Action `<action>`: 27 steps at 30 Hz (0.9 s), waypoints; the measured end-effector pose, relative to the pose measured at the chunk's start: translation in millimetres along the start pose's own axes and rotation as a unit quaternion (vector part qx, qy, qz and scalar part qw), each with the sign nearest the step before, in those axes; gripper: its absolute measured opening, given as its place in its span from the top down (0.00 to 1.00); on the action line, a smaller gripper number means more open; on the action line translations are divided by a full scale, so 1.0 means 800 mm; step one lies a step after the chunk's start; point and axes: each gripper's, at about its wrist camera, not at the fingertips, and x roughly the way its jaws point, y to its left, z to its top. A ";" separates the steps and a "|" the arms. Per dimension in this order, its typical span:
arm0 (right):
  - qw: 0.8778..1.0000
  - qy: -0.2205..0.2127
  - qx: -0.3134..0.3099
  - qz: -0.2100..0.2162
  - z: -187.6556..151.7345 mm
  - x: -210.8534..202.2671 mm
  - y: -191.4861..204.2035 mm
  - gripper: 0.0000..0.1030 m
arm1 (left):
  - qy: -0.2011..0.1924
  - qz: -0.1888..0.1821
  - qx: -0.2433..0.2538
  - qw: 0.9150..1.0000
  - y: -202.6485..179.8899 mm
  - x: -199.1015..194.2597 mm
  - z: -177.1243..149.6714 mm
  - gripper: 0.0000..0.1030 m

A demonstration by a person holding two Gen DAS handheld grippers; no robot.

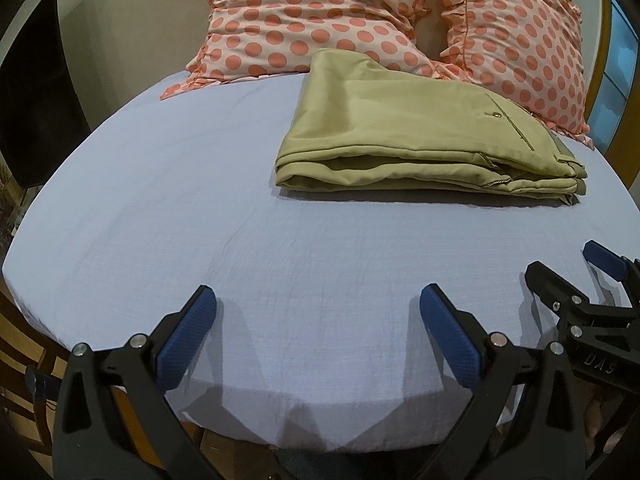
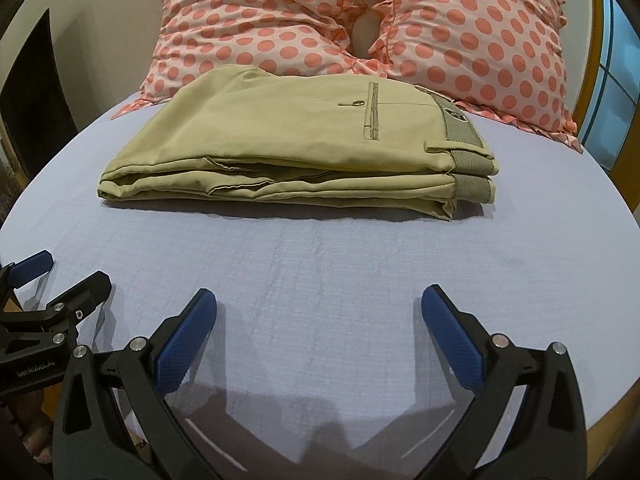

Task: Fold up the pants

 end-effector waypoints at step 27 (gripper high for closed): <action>1.000 -0.002 0.004 -0.003 0.000 0.000 0.001 0.01 | 0.003 0.000 0.000 1.000 0.000 0.001 0.001 0.02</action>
